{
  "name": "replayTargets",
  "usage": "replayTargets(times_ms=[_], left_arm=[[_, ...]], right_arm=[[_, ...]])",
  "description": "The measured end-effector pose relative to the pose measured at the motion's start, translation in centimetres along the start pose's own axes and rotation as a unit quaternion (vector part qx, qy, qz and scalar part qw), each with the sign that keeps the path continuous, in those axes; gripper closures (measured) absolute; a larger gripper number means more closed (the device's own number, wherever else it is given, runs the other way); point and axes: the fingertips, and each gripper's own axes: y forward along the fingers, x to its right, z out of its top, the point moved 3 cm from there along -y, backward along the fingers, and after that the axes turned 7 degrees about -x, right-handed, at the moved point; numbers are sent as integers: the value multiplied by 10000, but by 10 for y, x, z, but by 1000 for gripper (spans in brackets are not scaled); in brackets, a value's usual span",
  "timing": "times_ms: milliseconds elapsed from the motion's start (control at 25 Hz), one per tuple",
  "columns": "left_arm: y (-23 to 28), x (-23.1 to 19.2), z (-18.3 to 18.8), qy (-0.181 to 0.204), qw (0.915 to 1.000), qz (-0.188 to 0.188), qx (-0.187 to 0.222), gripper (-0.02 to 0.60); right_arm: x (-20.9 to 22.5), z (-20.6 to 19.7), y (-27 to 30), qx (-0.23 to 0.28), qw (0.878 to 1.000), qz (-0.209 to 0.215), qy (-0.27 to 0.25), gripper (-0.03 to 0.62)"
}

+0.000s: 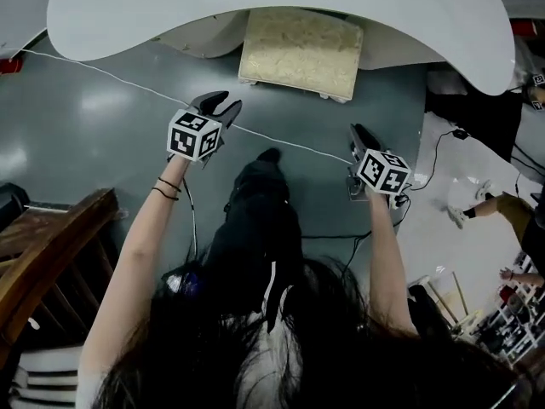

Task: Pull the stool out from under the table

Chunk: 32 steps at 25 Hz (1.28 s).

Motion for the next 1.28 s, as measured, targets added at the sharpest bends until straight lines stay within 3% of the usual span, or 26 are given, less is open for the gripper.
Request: replayTargets(times_ms=[120,320,480,520,600,840,960,1120,1280], left_arm=[[26,-17,-2,-392,9991,-92,-153,366],[70,-40,-7,-391,9973,-141,-605,331],[92,-57,-1,-442,9964,-135,-711,321],[96,-60,1,-470,9962,-137,-715,316],[105,-64,2,-492,9958,-165,-752,304],[132,-76,7,-431,9955,-314,-787,268],[140,-82,4,-651,9949,-340,-690,253],[145,-97,-9,-1275,9882,-439,-721,231],[148,-98,-12,-1690,9812,-726,-588,213]], right_arm=[[21,-2,17,-205,9997,-124,4,523],[49,-3,41,-490,9986,-159,-123,519],[59,5,56,-551,9982,-109,-195,519],[61,6,60,-574,9981,-81,-216,489],[62,6,71,-640,9976,1,-256,353],[69,20,118,-699,9965,130,-436,336],[73,29,136,-612,9971,129,-434,327],[78,27,150,-875,9947,144,-526,310],[85,20,158,-1047,9926,606,-88,286]])
